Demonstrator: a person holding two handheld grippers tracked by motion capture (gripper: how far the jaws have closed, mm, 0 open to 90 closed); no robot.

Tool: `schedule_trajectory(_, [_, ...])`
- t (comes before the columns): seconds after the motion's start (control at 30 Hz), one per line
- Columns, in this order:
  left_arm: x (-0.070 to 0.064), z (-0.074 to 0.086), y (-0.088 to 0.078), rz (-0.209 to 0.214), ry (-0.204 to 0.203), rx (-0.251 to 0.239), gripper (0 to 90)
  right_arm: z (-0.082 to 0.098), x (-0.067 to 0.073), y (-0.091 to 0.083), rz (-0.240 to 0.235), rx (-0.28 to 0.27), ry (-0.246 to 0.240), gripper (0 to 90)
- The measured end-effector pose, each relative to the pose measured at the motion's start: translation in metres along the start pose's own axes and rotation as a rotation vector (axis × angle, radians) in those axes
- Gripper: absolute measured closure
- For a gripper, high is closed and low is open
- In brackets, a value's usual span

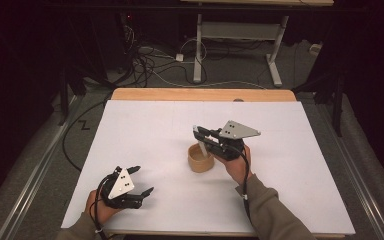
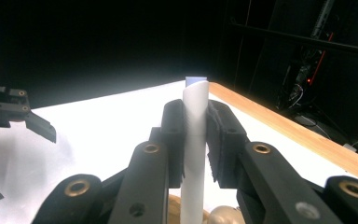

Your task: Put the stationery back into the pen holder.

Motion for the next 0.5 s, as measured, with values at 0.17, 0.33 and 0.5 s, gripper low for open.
schedule_trajectory(0.17, [-0.0002, -0.0010, -0.0002, -0.004, 0.011, -0.004, 19.7, 0.0008, -0.0013, -0.0026, 0.015, -0.003, 0.008, 70.9])
schedule_trajectory(0.33, [-0.0005, -0.0005, 0.0002, 0.001, 0.003, -0.001, 19.7, 0.0005, -0.0017, -0.0050, 0.025, -0.008, 0.005, 68.7])
schedule_trajectory(0.5, [-0.0002, -0.0018, -0.0009, -0.009, 0.013, -0.011, 19.7, -0.0010, -0.0027, -0.0104, 0.043, -0.007, -0.009, 65.1])
Point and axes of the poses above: each handheld gripper's, and its own axes: y roughly forward along the jaws, z roughly out of its underside, x roughly to its left, the point moved 5 cm from there along y, roughly forward along the jaws, and after that the axes turned 2 degrees about -x, right-handed, at the moved point
